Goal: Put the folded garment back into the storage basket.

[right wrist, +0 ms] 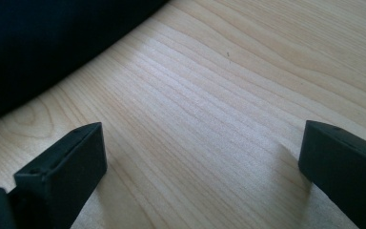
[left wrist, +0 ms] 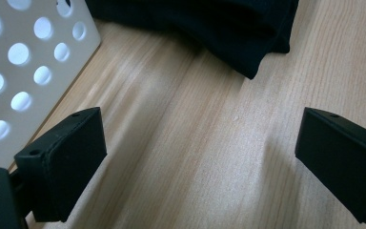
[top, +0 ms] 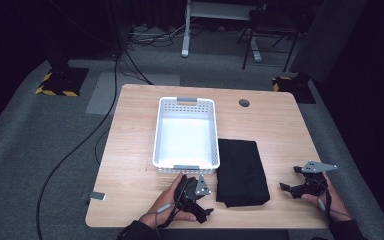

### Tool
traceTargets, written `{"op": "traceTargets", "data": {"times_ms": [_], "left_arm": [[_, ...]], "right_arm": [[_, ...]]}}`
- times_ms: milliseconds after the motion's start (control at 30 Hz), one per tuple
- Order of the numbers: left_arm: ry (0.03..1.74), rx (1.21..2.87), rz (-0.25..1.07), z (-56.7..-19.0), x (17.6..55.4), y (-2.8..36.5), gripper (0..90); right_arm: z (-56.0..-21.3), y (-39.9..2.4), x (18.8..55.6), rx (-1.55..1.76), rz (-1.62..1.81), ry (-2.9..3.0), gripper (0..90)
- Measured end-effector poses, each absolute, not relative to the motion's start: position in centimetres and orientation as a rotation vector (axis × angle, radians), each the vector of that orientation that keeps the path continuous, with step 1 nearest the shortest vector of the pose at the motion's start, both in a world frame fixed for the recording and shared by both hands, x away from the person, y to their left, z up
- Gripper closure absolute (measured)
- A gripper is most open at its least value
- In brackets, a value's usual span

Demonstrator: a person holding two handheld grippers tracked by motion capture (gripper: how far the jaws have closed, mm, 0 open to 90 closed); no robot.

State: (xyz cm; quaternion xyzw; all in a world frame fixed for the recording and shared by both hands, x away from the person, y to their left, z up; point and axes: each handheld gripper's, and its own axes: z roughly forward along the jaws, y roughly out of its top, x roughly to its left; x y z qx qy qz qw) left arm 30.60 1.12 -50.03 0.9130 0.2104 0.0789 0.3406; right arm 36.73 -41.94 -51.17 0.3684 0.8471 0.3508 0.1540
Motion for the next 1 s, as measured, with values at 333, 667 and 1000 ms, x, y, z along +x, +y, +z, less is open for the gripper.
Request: {"op": "traceTargets", "data": {"times_ms": [333, 667, 1000], "left_arm": [[0.542, 2.385, 0.214, -49.9, 30.6, 0.5, 4.0], [0.558, 2.390, 0.231, -49.8, 30.6, -0.5, 4.5], [0.548, 2.410, 0.241, -49.9, 30.7, -1.6, 4.7]], "right_arm": [[-51.2, -41.9, 36.7, 1.056, 1.006, 2.428, 2.5], [-51.2, -41.9, 36.7, 1.056, 1.006, 2.428, 2.5], [-51.2, -41.9, 36.7, 1.058, 1.006, 2.427, 2.5]]}}
